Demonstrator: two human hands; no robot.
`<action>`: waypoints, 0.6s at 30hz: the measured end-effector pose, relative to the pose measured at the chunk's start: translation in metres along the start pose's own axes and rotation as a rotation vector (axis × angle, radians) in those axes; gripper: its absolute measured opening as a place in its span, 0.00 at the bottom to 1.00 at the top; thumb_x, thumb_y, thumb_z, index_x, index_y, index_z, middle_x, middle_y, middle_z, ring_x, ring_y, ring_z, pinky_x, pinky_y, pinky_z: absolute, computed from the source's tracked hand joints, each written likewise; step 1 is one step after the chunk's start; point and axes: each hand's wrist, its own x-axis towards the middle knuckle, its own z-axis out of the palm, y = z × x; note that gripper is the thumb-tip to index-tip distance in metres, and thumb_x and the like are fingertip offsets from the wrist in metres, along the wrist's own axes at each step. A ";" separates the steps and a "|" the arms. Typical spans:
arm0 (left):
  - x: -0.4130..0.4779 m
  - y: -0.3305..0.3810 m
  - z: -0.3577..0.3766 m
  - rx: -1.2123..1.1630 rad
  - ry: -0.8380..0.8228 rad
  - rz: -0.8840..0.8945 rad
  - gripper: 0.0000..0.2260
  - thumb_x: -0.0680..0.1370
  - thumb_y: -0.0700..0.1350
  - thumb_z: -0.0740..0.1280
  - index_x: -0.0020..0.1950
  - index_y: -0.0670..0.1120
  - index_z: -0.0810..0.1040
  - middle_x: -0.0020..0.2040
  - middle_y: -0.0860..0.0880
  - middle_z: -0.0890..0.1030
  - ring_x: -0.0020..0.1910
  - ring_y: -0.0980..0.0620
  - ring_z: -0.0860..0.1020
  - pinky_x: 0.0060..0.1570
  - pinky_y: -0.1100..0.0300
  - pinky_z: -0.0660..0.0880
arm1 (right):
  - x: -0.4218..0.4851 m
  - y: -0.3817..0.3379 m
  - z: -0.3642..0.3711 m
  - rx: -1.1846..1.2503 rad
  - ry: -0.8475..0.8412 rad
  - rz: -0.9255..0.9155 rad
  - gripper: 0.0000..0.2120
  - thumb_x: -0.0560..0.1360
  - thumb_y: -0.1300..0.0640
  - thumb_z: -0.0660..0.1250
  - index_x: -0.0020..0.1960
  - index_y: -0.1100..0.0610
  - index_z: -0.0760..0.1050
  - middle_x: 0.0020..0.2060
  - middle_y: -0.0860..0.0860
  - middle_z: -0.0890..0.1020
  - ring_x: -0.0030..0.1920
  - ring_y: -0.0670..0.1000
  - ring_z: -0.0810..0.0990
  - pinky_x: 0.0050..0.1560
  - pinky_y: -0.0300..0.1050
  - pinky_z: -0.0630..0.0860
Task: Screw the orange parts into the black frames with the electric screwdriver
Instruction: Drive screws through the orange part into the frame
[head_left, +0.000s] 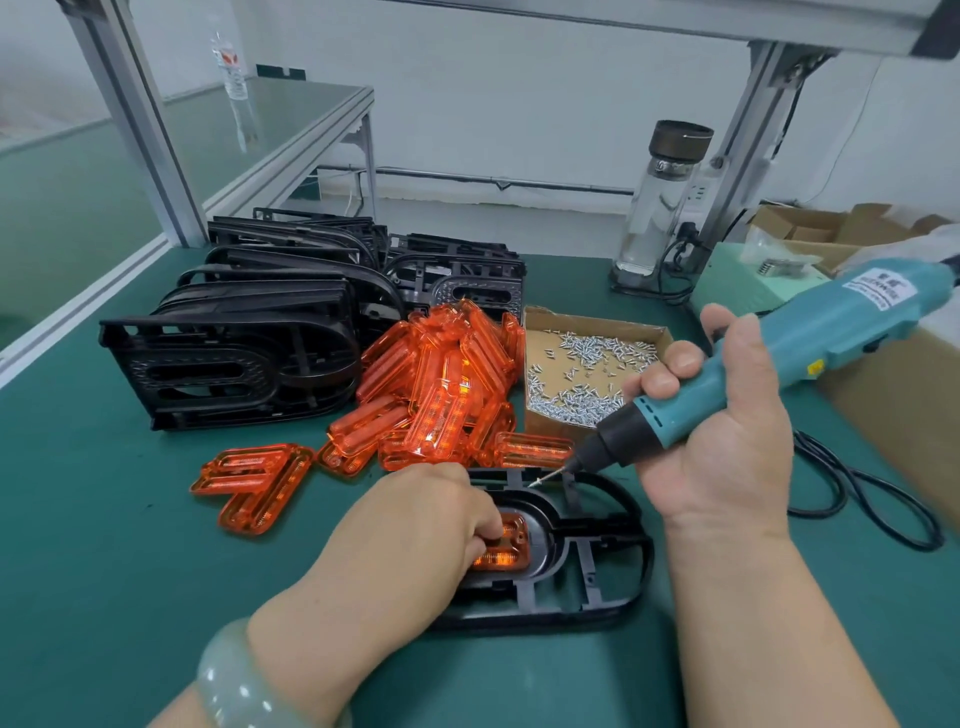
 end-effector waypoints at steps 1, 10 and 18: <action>0.000 -0.001 0.002 -0.017 0.013 -0.005 0.11 0.78 0.50 0.62 0.59 0.59 0.77 0.52 0.58 0.74 0.55 0.56 0.72 0.54 0.61 0.68 | 0.001 -0.001 0.002 -0.015 -0.013 -0.003 0.12 0.72 0.49 0.65 0.51 0.54 0.71 0.28 0.46 0.72 0.26 0.45 0.71 0.37 0.39 0.75; -0.001 0.000 0.010 -0.138 0.092 -0.049 0.08 0.76 0.52 0.66 0.52 0.58 0.81 0.44 0.58 0.71 0.49 0.58 0.71 0.52 0.61 0.69 | 0.004 -0.001 0.012 -0.143 -0.084 0.065 0.12 0.71 0.50 0.68 0.47 0.56 0.70 0.26 0.49 0.72 0.24 0.48 0.70 0.34 0.41 0.73; -0.003 0.001 0.013 -0.161 0.134 -0.069 0.08 0.76 0.52 0.66 0.53 0.57 0.82 0.47 0.57 0.74 0.52 0.56 0.72 0.53 0.61 0.68 | -0.002 0.006 0.010 -0.264 -0.173 0.051 0.04 0.71 0.58 0.65 0.46 0.56 0.72 0.25 0.49 0.72 0.23 0.47 0.70 0.31 0.41 0.72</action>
